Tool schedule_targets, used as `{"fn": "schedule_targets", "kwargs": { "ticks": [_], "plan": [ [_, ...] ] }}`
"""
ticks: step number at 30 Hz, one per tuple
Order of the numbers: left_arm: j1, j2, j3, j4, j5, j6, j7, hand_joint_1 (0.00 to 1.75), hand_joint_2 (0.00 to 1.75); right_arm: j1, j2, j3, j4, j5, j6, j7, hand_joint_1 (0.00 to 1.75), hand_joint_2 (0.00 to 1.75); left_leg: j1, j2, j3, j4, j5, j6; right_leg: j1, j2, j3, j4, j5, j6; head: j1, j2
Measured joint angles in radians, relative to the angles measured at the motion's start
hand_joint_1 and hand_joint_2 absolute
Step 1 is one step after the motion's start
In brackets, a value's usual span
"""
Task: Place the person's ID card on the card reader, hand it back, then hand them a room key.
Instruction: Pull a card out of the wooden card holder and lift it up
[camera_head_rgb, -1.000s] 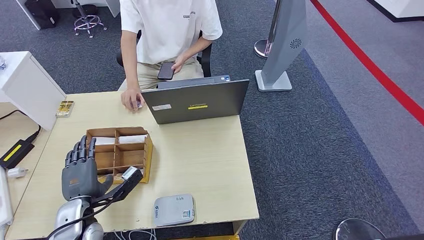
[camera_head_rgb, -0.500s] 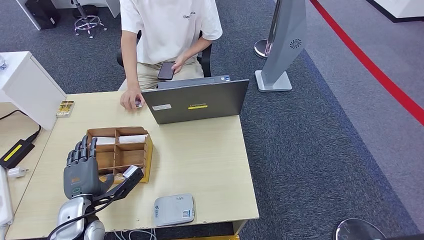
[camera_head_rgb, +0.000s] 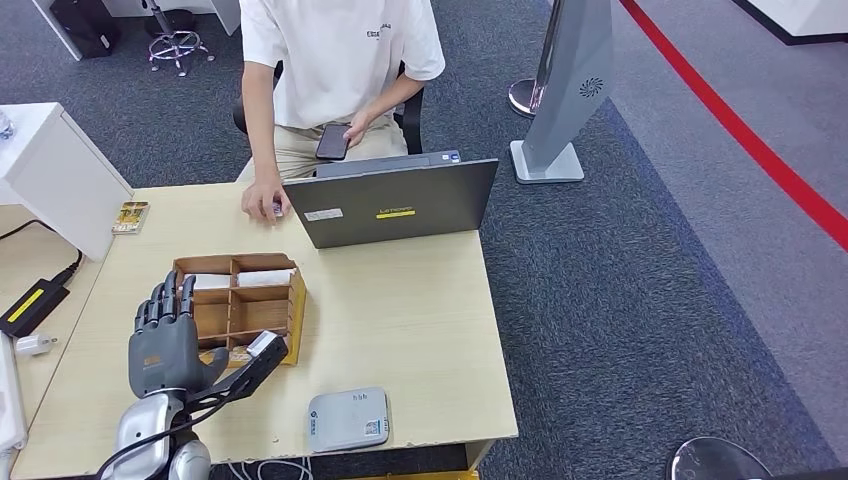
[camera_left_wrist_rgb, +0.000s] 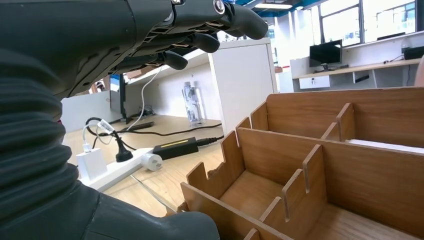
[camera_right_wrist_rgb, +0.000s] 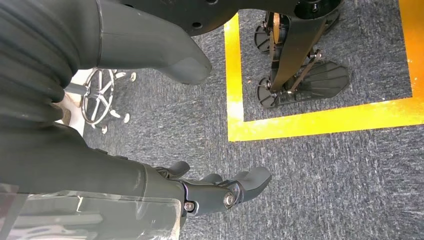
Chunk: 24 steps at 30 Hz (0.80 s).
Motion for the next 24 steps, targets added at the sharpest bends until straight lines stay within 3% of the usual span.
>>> {"fn": "schedule_targets", "kwargs": {
  "ticks": [15, 24],
  "plan": [
    [0.095, 0.041, -0.144, -0.221, 0.000, 0.054, -0.021, 0.00, 1.75, 0.001, 0.005, -0.001, 0.000, -0.019, -0.018, -0.005, 0.00, 1.75, 0.000, 0.000, 0.000, 0.000, 0.000, 0.000, 0.000, 0.000, -0.001, 0.000, 0.000, 0.000, 0.000, 0.000],
    [0.139, 0.052, -0.173, -0.271, 0.000, 0.066, -0.045, 0.00, 1.75, 0.001, 0.006, -0.002, 0.000, -0.019, -0.018, -0.002, 0.00, 1.75, 0.000, 0.000, 0.000, 0.000, 0.000, 0.000, 0.000, 0.000, 0.000, 0.000, 0.000, 0.000, 0.000, 0.000]
  ]
}}
